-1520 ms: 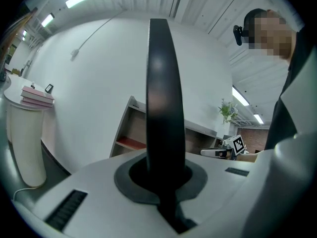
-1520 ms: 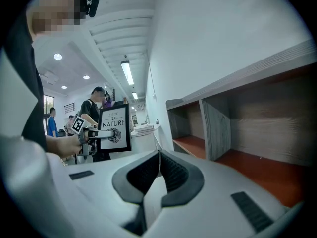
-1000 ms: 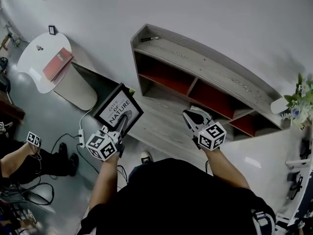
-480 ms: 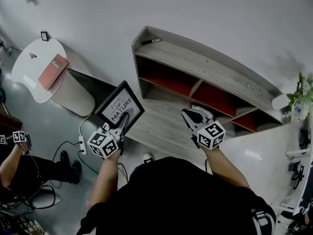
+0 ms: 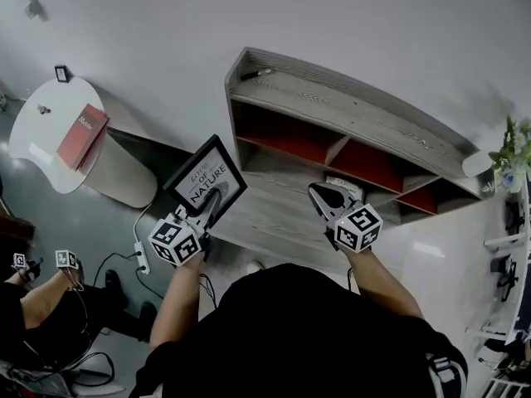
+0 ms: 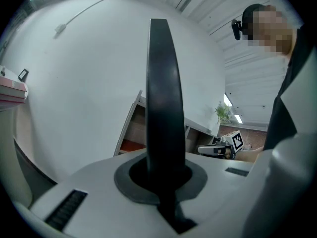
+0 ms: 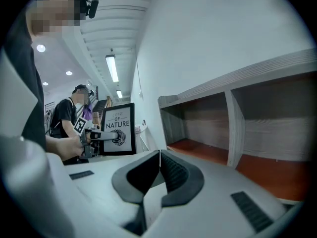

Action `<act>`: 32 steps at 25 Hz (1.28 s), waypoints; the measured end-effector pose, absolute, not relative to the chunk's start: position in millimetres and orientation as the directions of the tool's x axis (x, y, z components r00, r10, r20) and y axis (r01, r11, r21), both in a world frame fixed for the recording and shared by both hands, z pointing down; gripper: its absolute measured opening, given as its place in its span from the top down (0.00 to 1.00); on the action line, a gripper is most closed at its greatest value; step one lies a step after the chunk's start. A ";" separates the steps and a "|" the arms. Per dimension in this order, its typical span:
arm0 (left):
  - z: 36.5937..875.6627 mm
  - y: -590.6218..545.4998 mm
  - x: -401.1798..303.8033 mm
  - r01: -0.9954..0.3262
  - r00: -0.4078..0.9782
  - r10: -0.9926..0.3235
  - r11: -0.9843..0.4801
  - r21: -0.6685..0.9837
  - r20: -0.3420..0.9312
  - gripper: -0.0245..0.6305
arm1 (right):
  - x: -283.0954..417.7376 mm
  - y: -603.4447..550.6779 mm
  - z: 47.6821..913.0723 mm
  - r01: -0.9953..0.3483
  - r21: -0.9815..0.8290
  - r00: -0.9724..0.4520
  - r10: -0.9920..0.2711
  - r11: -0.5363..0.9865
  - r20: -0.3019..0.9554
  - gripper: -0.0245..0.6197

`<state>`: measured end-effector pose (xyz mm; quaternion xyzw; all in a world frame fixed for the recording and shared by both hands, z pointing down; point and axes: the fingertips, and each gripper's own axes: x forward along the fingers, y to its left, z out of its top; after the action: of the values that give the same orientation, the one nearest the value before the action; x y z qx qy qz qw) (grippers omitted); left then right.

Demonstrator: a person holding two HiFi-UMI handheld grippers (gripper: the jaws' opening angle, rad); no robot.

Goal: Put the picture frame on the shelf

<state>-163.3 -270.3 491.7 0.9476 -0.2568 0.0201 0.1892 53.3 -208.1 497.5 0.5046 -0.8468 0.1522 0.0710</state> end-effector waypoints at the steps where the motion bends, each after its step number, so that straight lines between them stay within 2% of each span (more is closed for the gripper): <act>1: 492.3 -272.6 -164.3 -0.489 0.871 -0.473 -0.800 0.348 0.136 0.92 | 50.9 -209.9 497.4 -0.878 -0.186 -0.477 -0.835 0.441 0.274 0.94; 20: 495.9 -308.8 -179.9 -0.427 0.904 -0.407 -0.841 0.332 0.132 0.92 | 11.4 -229.3 506.2 -0.891 -0.180 -0.452 -0.844 0.416 0.288 0.94; 32: 497.1 -307.4 -166.2 -0.424 0.905 -0.402 -0.846 0.323 0.136 0.92 | 22.4 -217.5 504.5 -0.901 -0.190 -0.429 -0.861 0.389 0.273 0.94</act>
<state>-166.2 -307.4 497.1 0.9602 -0.2151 0.0318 0.1753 22.4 -217.5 504.5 0.5303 -0.8308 0.1561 0.0650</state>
